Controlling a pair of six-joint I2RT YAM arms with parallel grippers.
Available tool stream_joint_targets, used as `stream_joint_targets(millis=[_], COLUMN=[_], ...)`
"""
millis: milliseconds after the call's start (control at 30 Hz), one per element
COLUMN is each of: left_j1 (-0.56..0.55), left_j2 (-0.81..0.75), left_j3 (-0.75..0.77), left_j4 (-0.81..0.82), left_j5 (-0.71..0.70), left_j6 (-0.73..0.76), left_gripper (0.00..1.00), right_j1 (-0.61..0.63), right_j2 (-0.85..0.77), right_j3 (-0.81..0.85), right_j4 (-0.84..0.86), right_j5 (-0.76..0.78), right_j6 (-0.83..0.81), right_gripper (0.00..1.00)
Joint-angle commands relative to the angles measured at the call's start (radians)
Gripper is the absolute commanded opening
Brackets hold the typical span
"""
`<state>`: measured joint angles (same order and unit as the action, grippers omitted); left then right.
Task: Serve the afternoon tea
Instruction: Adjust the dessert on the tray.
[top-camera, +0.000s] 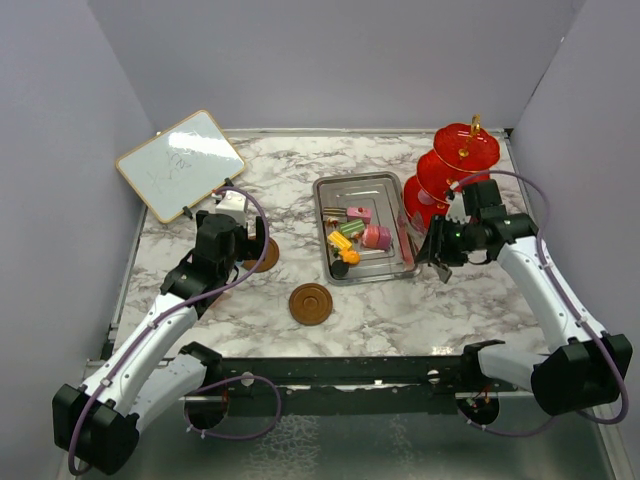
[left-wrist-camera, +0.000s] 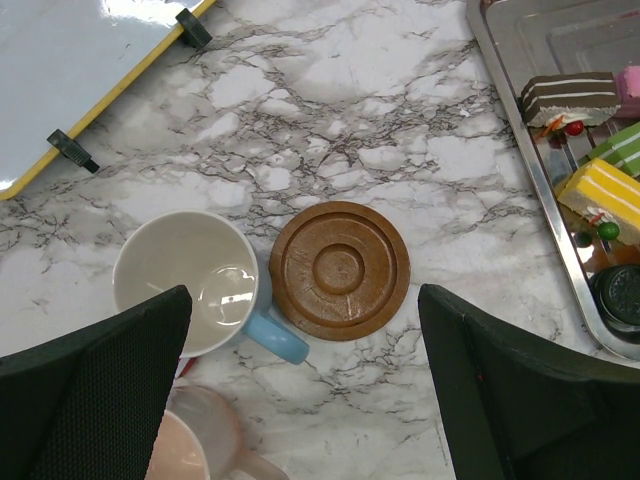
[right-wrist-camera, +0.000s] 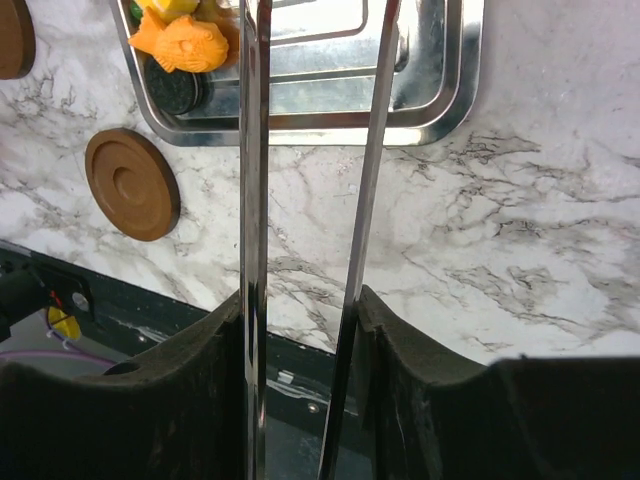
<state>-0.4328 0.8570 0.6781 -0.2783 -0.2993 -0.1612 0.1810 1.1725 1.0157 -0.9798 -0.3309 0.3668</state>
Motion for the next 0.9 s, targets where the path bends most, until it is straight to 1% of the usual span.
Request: stream_joint_targets(millis=[0,67,167,333,533,667,800,867], left_j1=[0.005,0.006,0.005,0.005,0.005,0.005,0.005,0.006], left_j2=[0.001,0.0,-0.003,-0.008,-0.006,-0.002,-0.001,-0.001], left_j3=[0.006,0.006,0.007,0.005,0.006,0.005,0.005,0.005], left_j4=[0.012,0.013,0.012,0.01,0.009,0.01,0.009,0.009], left_j5=[0.017,0.017,0.017,0.014,0.011,0.011,0.009,0.009], left_j6=[0.005,0.005,0.005,0.005,0.005,0.005,0.005,0.004], left_gripper=[0.99,0.99,0.99,0.99,0.99,0.99,0.99,0.99], right_j1=[-0.005,-0.005,-0.006,-0.005,-0.006,-0.006,-0.006,-0.007], right_j2=[-0.007,0.009,0.035,0.036,0.018,0.02,0.015,0.015], right_j3=[0.079,0.105,0.094,-0.034,-0.14,-0.19,-0.223,-0.242], right_j4=[-0.043,-0.058,-0.056,0.072,0.199,0.247,0.278,0.304], right_j5=[-0.026,-0.063,-0.063,-0.14,-0.217,-0.267,-0.287,-0.321], right_j6=[-0.068,-0.088,-0.067,0.036,0.117,0.153,0.178,0.192], right_gripper=[0.4,0.4,0.4,0.42,0.43,0.46,0.46,0.46])
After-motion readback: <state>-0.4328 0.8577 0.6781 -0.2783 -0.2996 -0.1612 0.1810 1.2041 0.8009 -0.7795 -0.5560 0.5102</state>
